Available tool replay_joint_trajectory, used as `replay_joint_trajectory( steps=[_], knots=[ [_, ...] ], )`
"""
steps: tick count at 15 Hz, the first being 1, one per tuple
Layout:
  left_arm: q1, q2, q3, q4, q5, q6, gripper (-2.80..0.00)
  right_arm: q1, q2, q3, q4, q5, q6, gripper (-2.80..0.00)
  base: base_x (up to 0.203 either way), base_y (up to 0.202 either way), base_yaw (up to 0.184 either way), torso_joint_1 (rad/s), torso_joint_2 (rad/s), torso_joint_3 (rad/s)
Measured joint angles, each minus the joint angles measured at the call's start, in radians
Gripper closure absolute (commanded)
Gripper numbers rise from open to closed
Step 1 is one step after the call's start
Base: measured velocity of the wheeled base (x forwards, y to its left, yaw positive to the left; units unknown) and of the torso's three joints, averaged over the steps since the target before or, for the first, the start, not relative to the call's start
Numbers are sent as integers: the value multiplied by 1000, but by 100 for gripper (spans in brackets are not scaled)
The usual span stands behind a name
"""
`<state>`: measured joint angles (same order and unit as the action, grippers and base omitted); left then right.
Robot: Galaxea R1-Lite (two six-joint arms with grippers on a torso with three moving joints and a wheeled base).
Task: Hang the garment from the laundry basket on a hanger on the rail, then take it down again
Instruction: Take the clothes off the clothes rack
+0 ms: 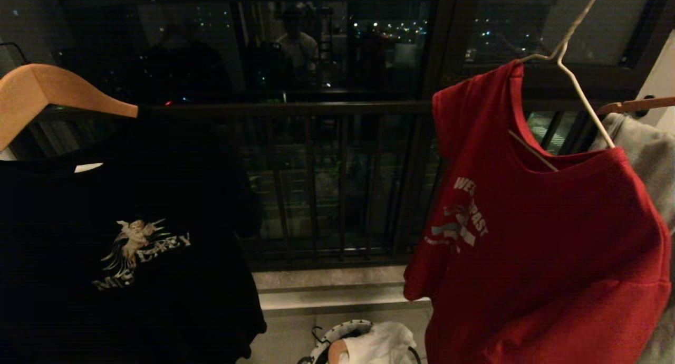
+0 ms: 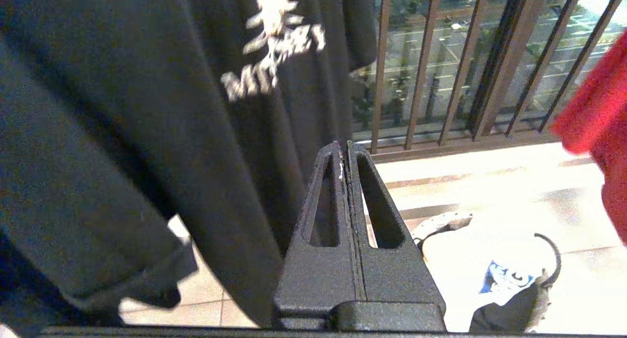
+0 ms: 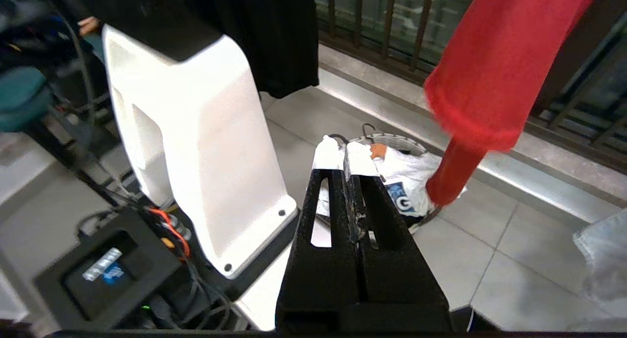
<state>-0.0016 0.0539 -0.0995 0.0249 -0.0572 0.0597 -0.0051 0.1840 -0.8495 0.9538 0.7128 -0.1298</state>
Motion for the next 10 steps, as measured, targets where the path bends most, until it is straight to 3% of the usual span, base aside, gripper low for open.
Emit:
replay_joint_trajectory(
  steps=[3, 10],
  knots=[
    [0, -41, 66, -11, 13, 13, 0, 4, -95, 93, -72, -63, -11, 0, 0, 0, 0, 0, 0, 0],
    [0, -55, 99, -11, 34, 3, 0, 5, -181, 547, -677, -493, -21, 0, 0, 0, 0, 0, 0, 0]
  ],
)
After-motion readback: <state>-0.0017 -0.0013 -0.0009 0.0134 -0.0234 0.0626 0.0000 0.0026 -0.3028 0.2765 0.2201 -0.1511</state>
